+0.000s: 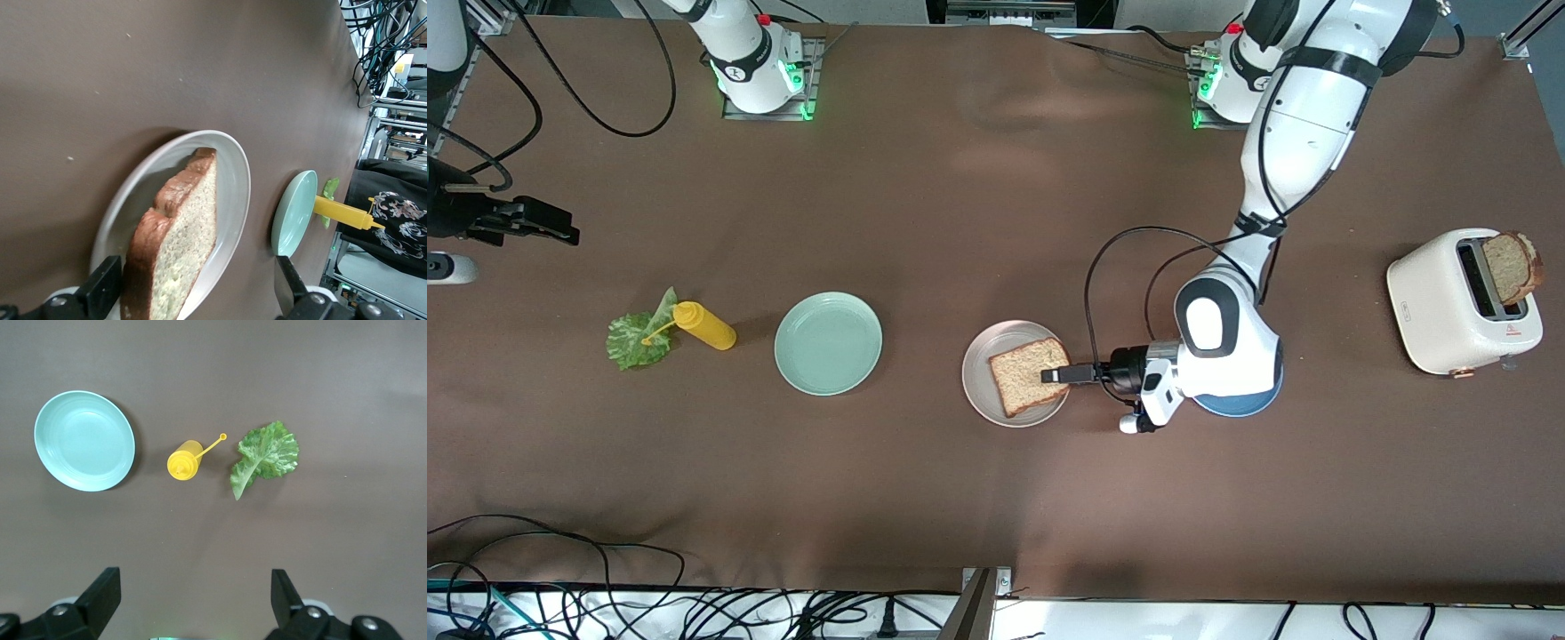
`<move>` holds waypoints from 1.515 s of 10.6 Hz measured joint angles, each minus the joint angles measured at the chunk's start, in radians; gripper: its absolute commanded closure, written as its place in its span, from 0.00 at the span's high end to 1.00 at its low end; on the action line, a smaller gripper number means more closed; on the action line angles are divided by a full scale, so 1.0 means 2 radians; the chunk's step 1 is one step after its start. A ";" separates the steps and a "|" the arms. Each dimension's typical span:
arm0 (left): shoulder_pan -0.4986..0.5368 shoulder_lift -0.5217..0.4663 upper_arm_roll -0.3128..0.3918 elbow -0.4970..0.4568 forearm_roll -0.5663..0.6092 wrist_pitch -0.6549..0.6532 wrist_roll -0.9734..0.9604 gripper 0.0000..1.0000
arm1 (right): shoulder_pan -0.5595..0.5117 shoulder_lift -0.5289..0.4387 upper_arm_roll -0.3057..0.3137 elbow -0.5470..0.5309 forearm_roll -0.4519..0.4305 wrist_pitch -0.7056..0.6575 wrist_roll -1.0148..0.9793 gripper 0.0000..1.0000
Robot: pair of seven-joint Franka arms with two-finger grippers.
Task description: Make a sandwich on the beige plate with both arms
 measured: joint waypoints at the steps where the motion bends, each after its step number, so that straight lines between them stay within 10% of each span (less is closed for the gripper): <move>1: 0.006 -0.002 0.000 0.002 0.023 0.000 0.000 1.00 | 0.000 -0.007 0.000 0.000 0.000 -0.002 0.000 1.00; 10: 0.116 -0.136 0.001 0.019 0.394 -0.195 -0.032 1.00 | 0.001 -0.017 0.000 0.000 0.000 -0.010 -0.002 1.00; 16: 0.119 -0.240 0.001 0.020 0.530 -0.308 -0.095 1.00 | 0.003 -0.018 0.002 0.000 0.000 -0.008 -0.003 1.00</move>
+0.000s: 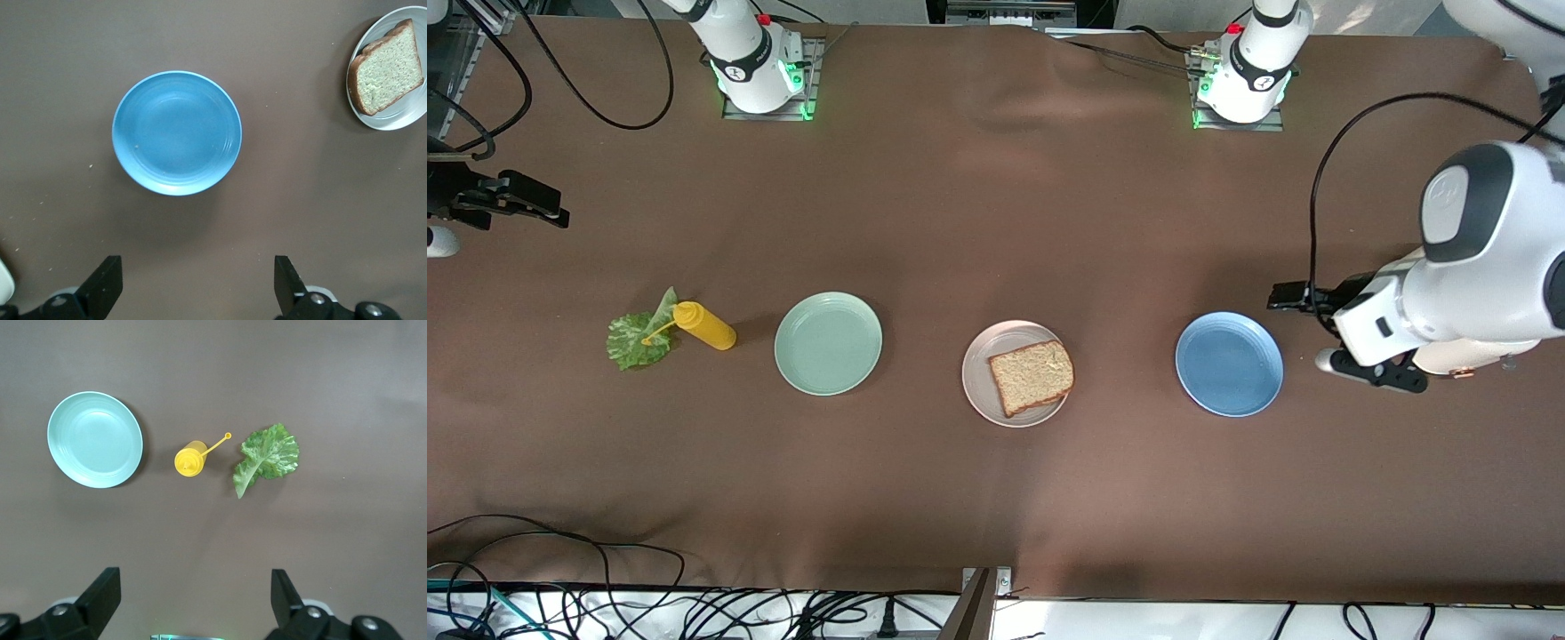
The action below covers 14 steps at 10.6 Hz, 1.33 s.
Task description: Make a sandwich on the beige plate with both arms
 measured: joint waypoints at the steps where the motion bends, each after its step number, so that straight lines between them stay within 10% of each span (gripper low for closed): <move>1: 0.000 -0.014 0.000 0.000 0.015 -0.013 -0.013 1.00 | 0.000 0.000 0.000 0.000 0.000 0.000 0.000 1.00; 6: 0.000 -0.047 0.000 -0.001 0.055 -0.034 -0.067 1.00 | -0.003 -0.027 -0.014 -0.075 -0.010 0.041 -0.023 1.00; 14: 0.026 -0.049 0.005 -0.002 0.057 -0.043 -0.074 1.00 | -0.011 0.060 -0.069 -0.191 -0.010 0.207 -0.061 0.99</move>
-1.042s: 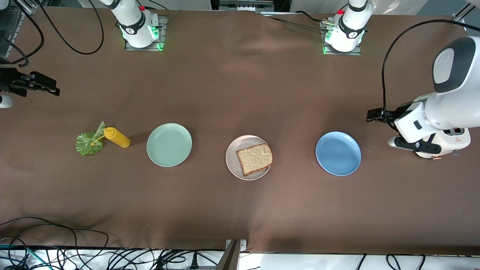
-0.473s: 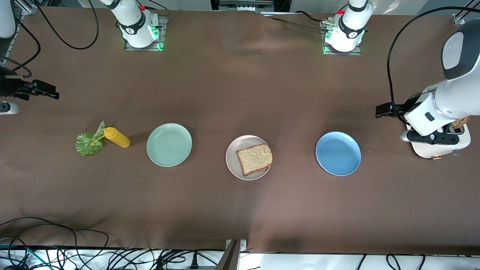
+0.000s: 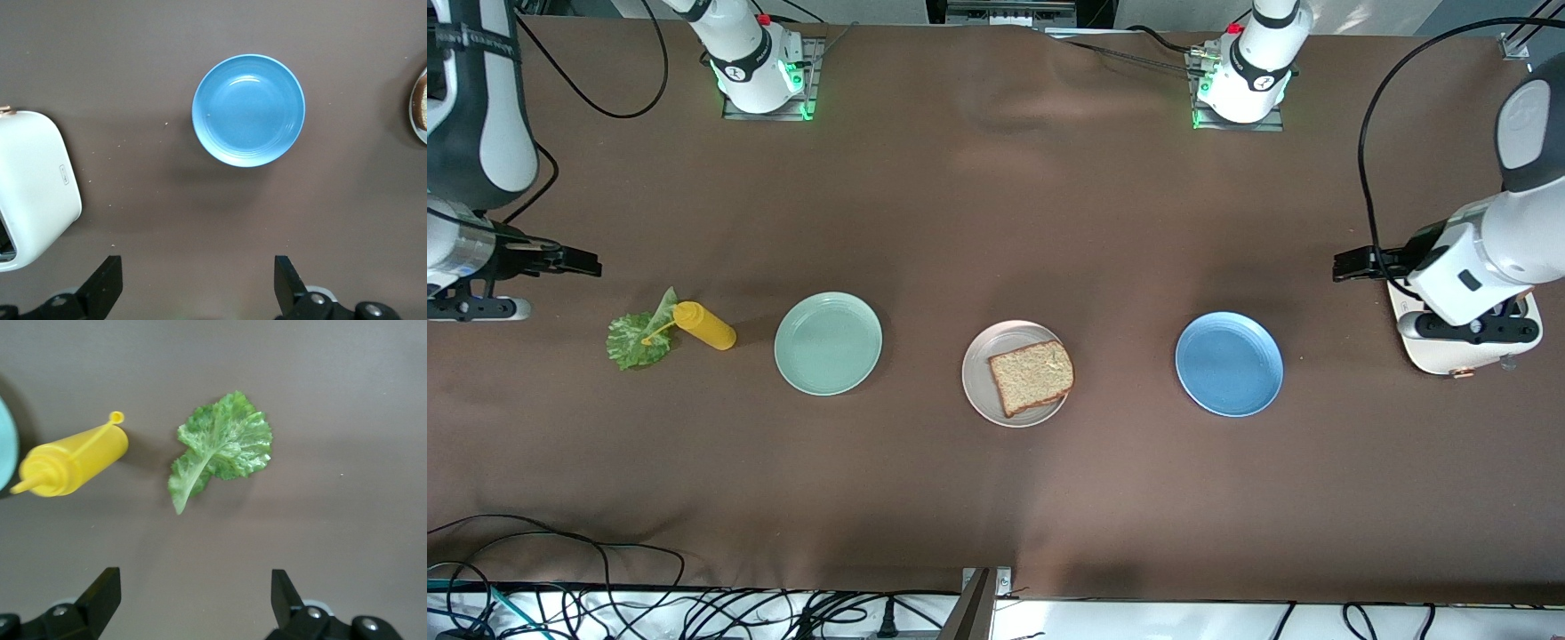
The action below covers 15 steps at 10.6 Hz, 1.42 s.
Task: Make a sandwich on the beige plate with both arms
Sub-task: 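Reach the right gripper to the green lettuce leaf and grasp its stem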
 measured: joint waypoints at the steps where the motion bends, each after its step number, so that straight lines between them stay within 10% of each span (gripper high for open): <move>1: 0.009 0.000 0.000 0.001 0.000 -0.001 0.000 1.00 | -0.001 0.008 0.000 -0.014 0.000 0.027 0.005 0.97; 5: 0.015 -0.007 0.000 0.010 0.007 0.000 0.000 1.00 | -0.003 0.047 0.000 -0.095 0.010 0.179 0.048 0.98; 8: 0.022 -0.008 0.000 0.020 0.009 0.000 -0.001 1.00 | -0.008 0.099 -0.001 -0.097 0.115 0.213 0.056 0.97; 9: 0.023 -0.008 0.000 0.020 0.009 0.000 -0.001 1.00 | -0.009 0.113 -0.001 -0.092 0.129 0.215 0.056 0.88; 12: 0.024 -0.008 0.000 0.025 0.010 0.000 -0.001 1.00 | -0.009 0.145 -0.001 -0.081 0.135 0.217 0.056 0.04; 15: 0.024 -0.008 0.000 0.030 0.010 0.000 -0.001 1.00 | -0.011 0.147 -0.001 -0.077 0.135 0.217 0.056 0.00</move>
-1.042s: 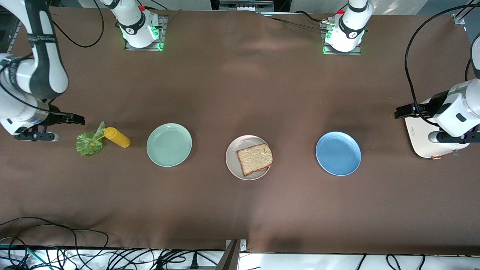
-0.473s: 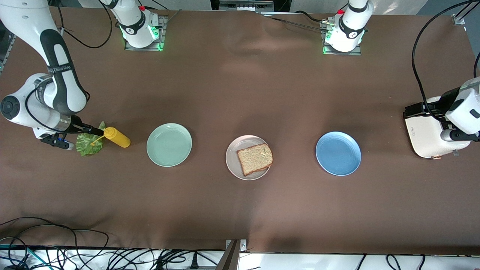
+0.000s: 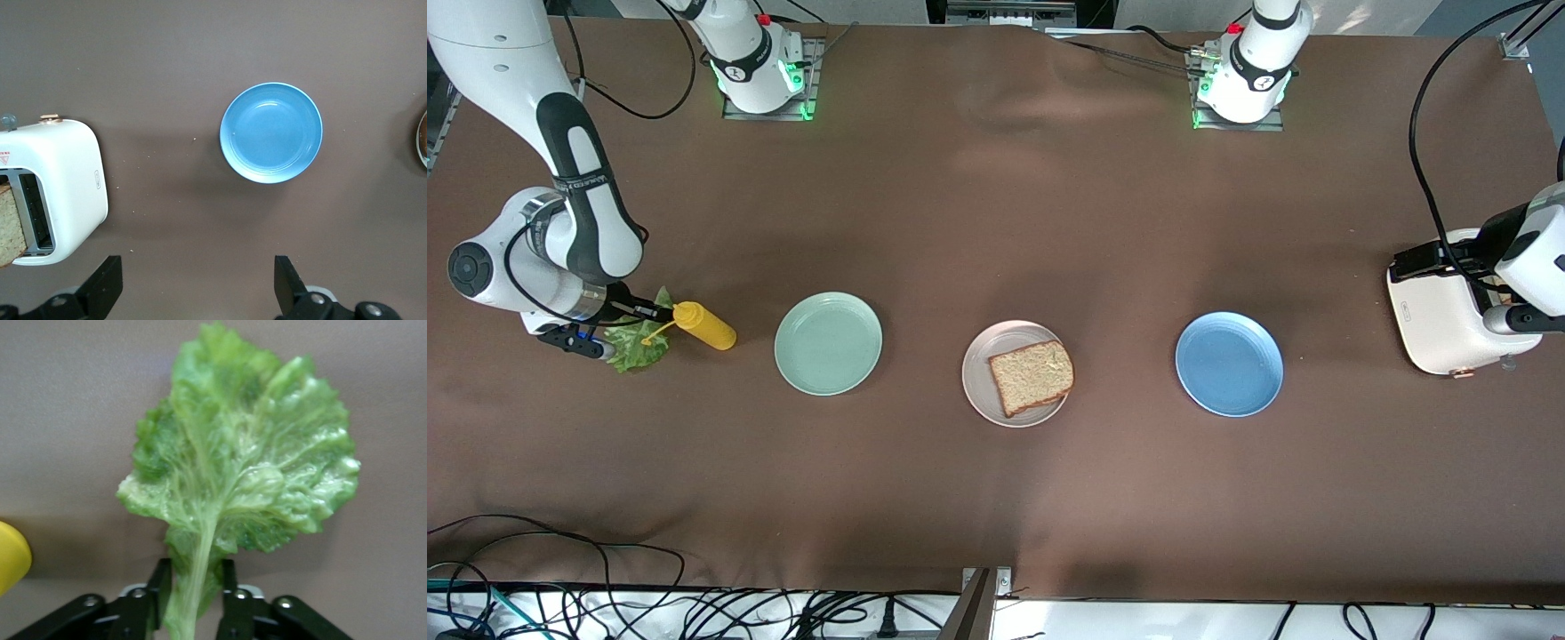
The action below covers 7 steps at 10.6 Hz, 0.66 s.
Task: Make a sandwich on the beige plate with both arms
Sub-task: 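Reach the right gripper to the green lettuce leaf and grasp its stem, then carry the lettuce leaf with the right gripper over the bread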
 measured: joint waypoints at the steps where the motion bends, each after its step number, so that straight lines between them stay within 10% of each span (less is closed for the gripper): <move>1: 0.000 0.000 0.000 0.000 0.000 0.000 0.000 1.00 | 0.000 0.000 0.000 0.003 0.000 0.000 0.000 0.00; 7: 0.009 0.000 0.000 0.004 0.000 0.000 -0.001 1.00 | -0.001 -0.010 -0.024 0.115 -0.006 -0.178 -0.018 0.00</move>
